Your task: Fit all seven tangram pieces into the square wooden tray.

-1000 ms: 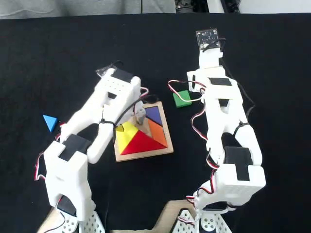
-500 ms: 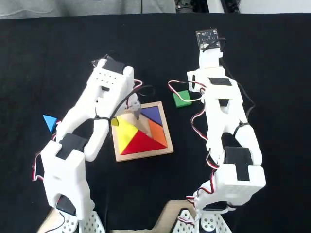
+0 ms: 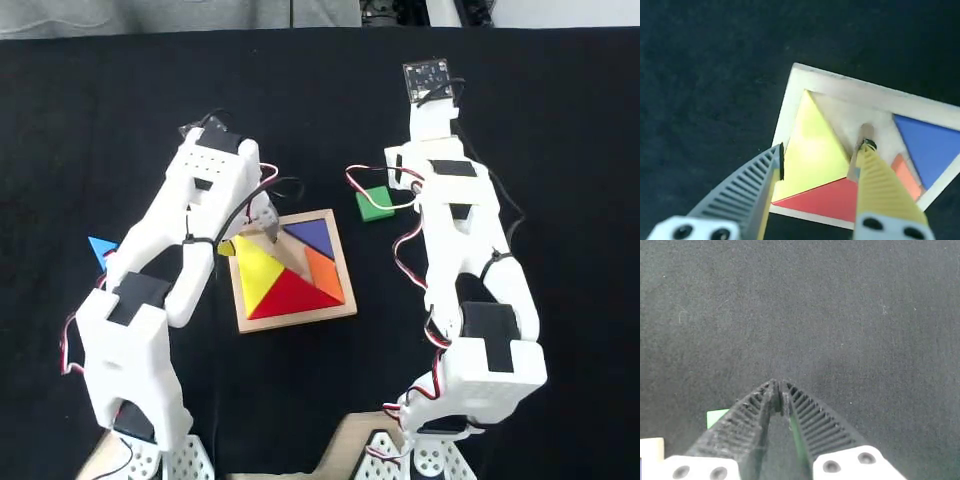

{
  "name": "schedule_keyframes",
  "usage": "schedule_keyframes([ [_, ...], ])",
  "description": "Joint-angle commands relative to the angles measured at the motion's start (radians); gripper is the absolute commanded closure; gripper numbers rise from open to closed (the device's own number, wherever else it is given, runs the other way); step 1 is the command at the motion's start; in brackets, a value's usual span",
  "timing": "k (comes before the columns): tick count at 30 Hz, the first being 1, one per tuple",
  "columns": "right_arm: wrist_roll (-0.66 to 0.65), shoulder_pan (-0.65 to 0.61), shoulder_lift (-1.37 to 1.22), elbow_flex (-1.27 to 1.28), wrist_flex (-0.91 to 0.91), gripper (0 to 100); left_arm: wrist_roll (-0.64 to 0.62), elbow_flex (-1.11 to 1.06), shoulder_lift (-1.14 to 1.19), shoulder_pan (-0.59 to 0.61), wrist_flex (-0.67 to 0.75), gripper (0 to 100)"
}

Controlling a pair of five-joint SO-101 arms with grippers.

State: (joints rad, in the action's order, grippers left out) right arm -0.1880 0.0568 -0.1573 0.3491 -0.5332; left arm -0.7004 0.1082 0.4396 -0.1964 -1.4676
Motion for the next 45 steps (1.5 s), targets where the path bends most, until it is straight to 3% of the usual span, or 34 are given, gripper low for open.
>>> schedule_keyframes([
  [1, 0.006, -0.011, 0.002, -0.004, 0.018, 98.7, 0.023, -0.016, -0.011, 0.004, 0.008, 76],
  [14, 0.006, -0.011, 0.002, -0.004, 0.017, 98.7, 0.031, 0.081, 0.160, -0.042, 0.023, 76],
  [21, 0.006, -0.011, 0.002, -0.004, 0.015, 98.7, 0.066, 0.303, 0.247, -0.061, -0.150, 76],
  [28, 0.006, -0.011, 0.002, -0.004, 0.015, 98.7, 0.063, 0.374, 0.242, -0.016, -0.250, 76],
  [35, 0.006, -0.011, 0.002, -0.004, 0.015, 98.7, 0.040, 0.475, 0.181, -0.051, -0.245, 76],
  [40, 0.006, -0.011, 0.002, -0.004, 0.015, 98.7, 0.017, 0.476, 0.242, -0.113, -0.166, 76],
  [45, 0.006, -0.011, 0.002, -0.004, 0.015, 98.7, 0.018, 0.479, 0.281, -0.166, -0.172, 76],
])
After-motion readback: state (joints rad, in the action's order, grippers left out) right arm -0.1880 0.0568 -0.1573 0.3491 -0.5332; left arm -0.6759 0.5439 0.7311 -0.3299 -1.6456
